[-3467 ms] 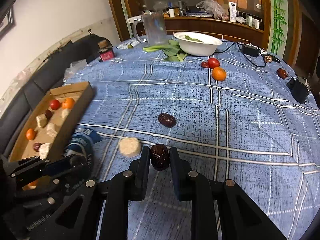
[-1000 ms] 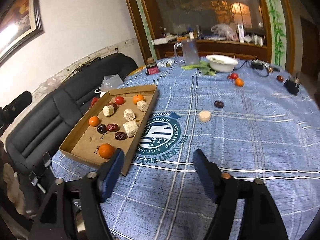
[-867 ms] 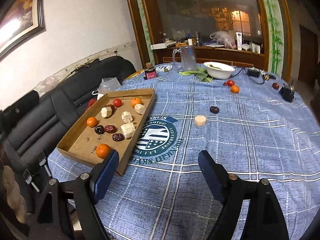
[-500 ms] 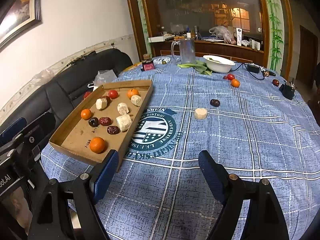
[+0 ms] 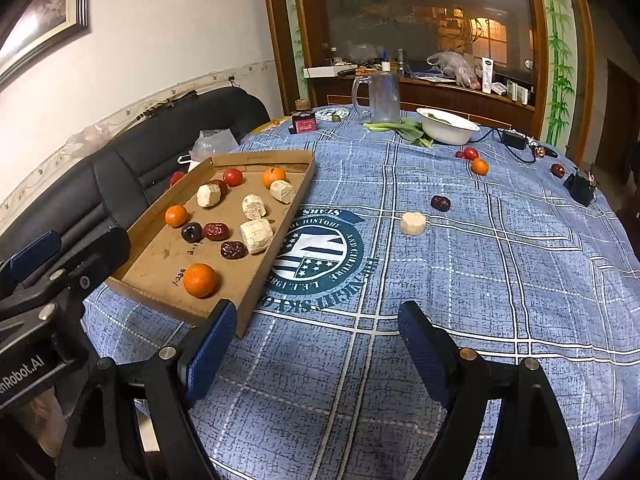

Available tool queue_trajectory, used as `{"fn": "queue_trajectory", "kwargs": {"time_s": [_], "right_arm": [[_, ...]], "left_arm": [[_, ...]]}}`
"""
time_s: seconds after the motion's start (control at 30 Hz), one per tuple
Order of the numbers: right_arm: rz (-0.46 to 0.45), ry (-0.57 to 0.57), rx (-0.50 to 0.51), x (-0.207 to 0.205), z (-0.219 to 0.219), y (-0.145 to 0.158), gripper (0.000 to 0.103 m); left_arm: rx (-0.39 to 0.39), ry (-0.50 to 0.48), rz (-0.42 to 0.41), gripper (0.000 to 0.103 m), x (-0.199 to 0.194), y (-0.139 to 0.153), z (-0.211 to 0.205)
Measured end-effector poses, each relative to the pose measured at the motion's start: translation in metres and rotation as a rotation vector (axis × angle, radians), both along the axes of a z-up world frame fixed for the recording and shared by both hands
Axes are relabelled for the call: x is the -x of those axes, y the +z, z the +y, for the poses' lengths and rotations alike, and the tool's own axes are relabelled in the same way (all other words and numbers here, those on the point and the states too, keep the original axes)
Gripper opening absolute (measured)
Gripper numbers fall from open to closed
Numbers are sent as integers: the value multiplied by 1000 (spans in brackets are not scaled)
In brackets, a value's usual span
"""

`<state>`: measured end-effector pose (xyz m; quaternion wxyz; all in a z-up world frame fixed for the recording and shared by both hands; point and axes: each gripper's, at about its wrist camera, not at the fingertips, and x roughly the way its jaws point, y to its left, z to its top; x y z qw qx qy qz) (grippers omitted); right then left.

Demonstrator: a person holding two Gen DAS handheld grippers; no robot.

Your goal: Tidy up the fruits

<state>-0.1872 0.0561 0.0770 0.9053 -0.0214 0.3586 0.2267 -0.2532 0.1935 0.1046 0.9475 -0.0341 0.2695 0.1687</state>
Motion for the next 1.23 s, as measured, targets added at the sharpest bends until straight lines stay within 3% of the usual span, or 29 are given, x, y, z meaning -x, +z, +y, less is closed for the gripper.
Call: {"fn": "queue_trajectory", "kwargs": {"time_s": [1.23], "right_arm": [[12,16,41,-3,11,-10,87]], "left_arm": [[71,-38,99,103,-12,-26,4]]}}
